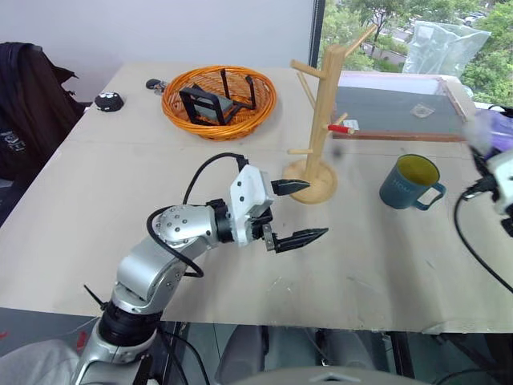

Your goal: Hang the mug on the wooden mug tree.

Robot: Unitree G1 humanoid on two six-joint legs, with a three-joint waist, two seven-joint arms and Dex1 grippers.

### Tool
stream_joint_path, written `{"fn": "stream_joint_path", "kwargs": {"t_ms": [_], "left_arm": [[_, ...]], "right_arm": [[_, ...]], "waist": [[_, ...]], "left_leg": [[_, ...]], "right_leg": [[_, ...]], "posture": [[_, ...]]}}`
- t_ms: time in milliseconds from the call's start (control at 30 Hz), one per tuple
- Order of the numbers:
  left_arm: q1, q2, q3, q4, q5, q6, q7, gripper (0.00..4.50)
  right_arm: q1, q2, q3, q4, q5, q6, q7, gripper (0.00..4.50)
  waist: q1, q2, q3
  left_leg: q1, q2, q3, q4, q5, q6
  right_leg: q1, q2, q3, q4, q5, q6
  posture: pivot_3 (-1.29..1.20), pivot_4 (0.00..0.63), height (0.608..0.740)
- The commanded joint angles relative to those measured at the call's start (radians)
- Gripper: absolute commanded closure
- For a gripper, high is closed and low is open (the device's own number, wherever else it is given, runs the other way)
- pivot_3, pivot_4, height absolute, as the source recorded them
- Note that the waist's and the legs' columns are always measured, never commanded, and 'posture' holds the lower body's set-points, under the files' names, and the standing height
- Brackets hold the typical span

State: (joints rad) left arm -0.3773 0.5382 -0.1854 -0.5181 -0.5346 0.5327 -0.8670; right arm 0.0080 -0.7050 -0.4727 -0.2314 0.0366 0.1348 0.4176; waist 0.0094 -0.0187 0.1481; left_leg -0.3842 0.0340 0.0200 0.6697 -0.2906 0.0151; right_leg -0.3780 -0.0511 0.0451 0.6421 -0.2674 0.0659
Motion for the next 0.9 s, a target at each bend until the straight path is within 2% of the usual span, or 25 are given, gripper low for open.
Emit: {"fn": "stream_joint_path", "kwargs": {"t_ms": [33,167,200,233,333,400,533,633,733,900], "left_arm": [[-0.066,-0.015,-0.048,0.067,0.035,-0.055,-0.062,0.00],[-0.112,0.008,-0.113,0.146,0.091,-0.082,-0.146,0.00],[-0.115,0.011,-0.119,0.154,0.099,-0.093,-0.159,0.00],[-0.117,0.009,-0.119,0.162,0.105,-0.104,-0.164,0.00],[-0.117,0.004,-0.110,0.173,0.109,-0.107,-0.170,0.00],[-0.109,0.007,-0.101,0.169,0.108,-0.101,-0.169,0.00],[-0.082,0.026,-0.087,0.145,0.097,-0.085,-0.168,0.00],[-0.054,0.033,-0.058,0.113,0.071,-0.064,-0.152,0.00],[-0.048,0.025,-0.048,0.092,0.055,-0.037,-0.134,0.00],[-0.066,0.030,-0.040,0.077,0.060,-0.014,-0.112,0.00]], "right_arm": [[0.055,0.026,-0.062,0.053,-0.001,0.030,-0.040,4.47],[0.099,0.060,-0.037,0.186,-0.026,-0.008,-0.078,4.47],[0.101,0.062,-0.036,0.199,-0.028,-0.014,-0.082,3.73],[0.102,0.065,-0.041,0.201,-0.026,-0.021,-0.088,3.46],[0.116,0.082,-0.084,0.142,0.004,-0.025,-0.107,1.94],[0.135,0.110,-0.118,0.080,0.070,-0.013,-0.092,1.25],[0.181,0.166,-0.175,-0.043,0.227,0.037,-0.041,1.25],[0.266,0.218,-0.102,-0.213,0.376,0.108,0.039,1.25],[0.272,0.257,0.002,-0.223,0.304,0.137,-0.018,1.25],[0.167,0.344,0.092,-0.143,0.246,0.189,-0.145,1.25]], "waist": [[0.001,0.000,0.000],[-0.005,0.001,0.000],[-0.009,0.002,0.000],[-0.015,0.002,0.000],[-0.024,0.002,0.000],[-0.022,0.002,0.000],[-0.020,0.002,0.000],[-0.019,0.002,0.000],[-0.020,0.002,0.000],[-0.022,0.001,0.000]], "left_leg": [[0.001,0.000,0.000,0.000,0.000,0.000],[0.001,0.000,0.002,0.000,0.000,0.000],[0.001,0.000,0.002,0.000,0.000,0.000],[0.000,0.000,0.002,0.000,0.000,0.000],[0.000,0.000,0.001,-0.001,0.000,0.000],[0.000,0.000,0.000,-0.001,0.000,0.000],[0.000,0.000,-0.001,-0.001,0.000,0.000],[0.000,0.001,-0.003,-0.001,0.000,0.000],[0.000,0.002,-0.004,0.000,0.000,0.001],[0.002,0.001,-0.003,0.000,0.000,0.001]], "right_leg": [[0.001,0.000,0.000,0.000,0.000,0.000],[0.000,0.000,0.002,0.000,0.000,0.000],[0.000,0.000,0.002,0.000,0.000,0.000],[-0.001,0.000,0.002,0.000,0.000,0.000],[-0.001,0.000,0.002,0.000,0.000,0.000],[-0.001,0.000,0.002,0.000,0.000,0.000],[0.000,0.000,0.002,0.000,0.000,0.000],[0.000,0.000,0.002,0.000,0.000,0.000],[0.000,0.000,0.001,0.000,0.000,0.000],[0.000,0.001,0.003,0.001,0.000,0.000]], "posture": [[0.00,0.150,0.737],[0.00,0.150,0.737],[0.00,0.150,0.737],[0.00,0.150,0.737],[0.00,0.150,0.737],[0.00,0.150,0.737],[0.00,0.150,0.737],[0.00,0.150,0.737],[0.00,0.150,0.737],[0.00,0.150,0.737]]}}
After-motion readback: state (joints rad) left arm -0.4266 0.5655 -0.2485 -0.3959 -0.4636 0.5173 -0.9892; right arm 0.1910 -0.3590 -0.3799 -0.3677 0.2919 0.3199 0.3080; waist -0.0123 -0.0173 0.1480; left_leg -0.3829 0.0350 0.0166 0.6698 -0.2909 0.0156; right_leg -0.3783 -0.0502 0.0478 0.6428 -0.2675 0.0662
